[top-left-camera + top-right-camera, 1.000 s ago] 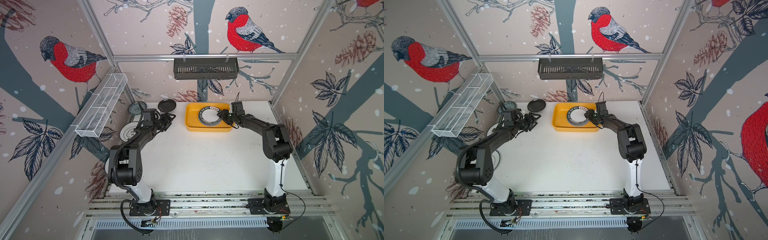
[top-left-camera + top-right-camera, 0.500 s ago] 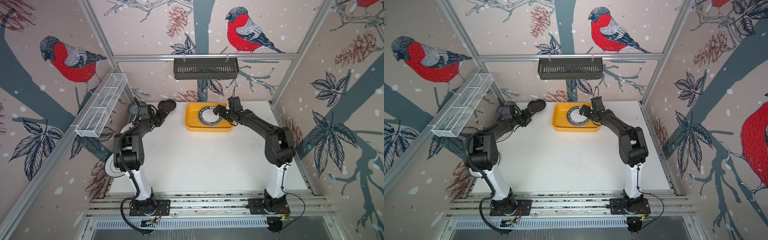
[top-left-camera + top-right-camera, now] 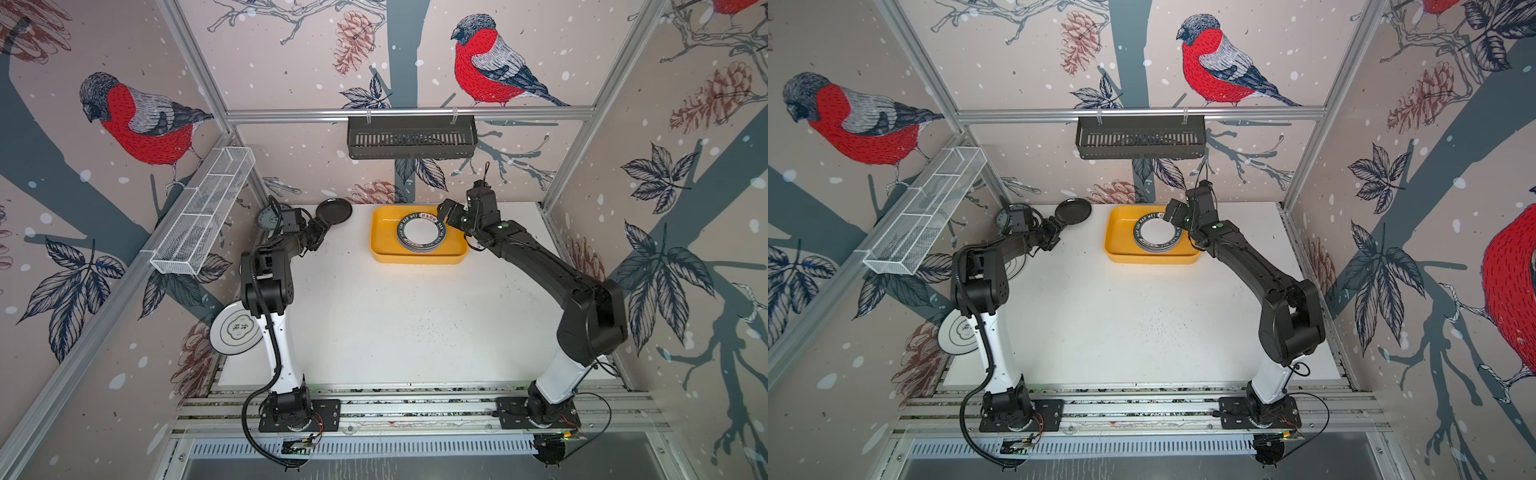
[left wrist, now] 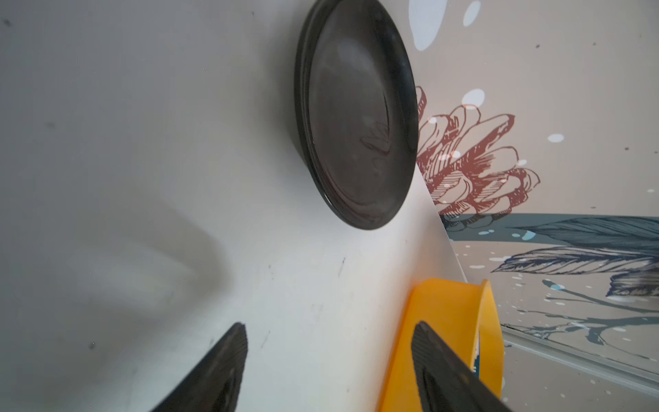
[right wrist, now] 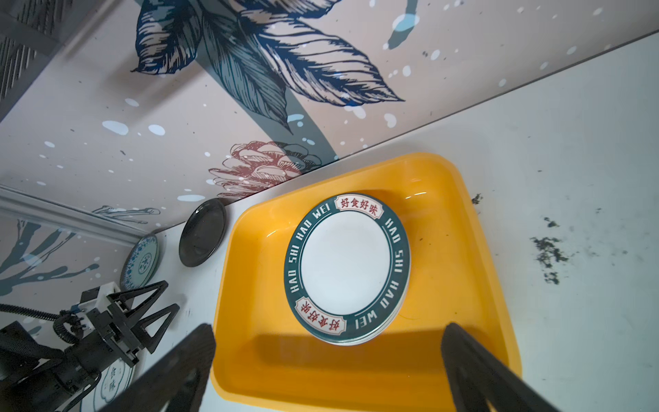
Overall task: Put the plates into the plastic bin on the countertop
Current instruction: 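Lower the plate into the yellow bin with the right gripper while the left releases, then open the right gripper onto the stack while the left arm swings toward the white plates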
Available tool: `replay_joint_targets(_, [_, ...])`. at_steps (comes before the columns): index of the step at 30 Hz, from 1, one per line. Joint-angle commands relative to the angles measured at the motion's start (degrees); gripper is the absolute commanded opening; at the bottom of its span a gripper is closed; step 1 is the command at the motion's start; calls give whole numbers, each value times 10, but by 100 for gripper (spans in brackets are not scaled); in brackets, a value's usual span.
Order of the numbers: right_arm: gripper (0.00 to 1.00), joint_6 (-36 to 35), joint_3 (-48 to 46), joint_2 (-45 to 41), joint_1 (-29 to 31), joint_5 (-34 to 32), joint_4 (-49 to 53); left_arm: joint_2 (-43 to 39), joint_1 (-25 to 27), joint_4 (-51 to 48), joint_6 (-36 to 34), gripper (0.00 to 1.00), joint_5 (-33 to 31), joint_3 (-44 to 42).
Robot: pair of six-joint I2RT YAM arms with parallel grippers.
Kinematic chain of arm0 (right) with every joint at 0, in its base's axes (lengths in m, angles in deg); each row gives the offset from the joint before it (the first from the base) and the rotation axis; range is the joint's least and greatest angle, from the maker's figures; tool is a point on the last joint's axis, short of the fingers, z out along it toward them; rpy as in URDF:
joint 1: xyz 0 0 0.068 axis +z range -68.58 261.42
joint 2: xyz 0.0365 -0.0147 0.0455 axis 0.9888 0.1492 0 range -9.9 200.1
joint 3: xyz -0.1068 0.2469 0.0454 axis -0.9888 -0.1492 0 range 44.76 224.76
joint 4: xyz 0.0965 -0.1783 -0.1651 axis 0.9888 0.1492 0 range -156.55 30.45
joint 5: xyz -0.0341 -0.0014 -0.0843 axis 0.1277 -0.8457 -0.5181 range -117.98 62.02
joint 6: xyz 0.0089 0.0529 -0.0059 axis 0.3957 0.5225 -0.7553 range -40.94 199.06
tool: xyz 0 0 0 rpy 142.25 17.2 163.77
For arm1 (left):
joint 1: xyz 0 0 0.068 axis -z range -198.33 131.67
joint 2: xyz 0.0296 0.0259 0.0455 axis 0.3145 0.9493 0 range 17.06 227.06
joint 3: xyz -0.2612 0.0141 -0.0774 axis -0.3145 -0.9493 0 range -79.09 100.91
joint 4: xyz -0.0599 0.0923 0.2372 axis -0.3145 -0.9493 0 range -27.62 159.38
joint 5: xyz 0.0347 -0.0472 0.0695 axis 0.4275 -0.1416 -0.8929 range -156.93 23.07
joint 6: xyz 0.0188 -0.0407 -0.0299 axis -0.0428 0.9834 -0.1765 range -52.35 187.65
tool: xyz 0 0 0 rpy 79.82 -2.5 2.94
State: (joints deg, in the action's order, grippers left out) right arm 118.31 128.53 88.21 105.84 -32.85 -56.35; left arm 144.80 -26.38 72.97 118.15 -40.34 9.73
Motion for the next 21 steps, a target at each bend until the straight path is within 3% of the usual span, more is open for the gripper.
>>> replay_joint_targets(1, [99,16,-17,-20,2,-35,-14,-2,-3,11,20,73,-28,-4])
replay_joint_targets(10, [100,26,-41,-37,6,-42,-33,-159,-5,119,65,72,-75,-214])
replay_joint_targets(21, [99,4,-37,-26,12,17,-52,-430,-26,117,71,75,-135,-477])
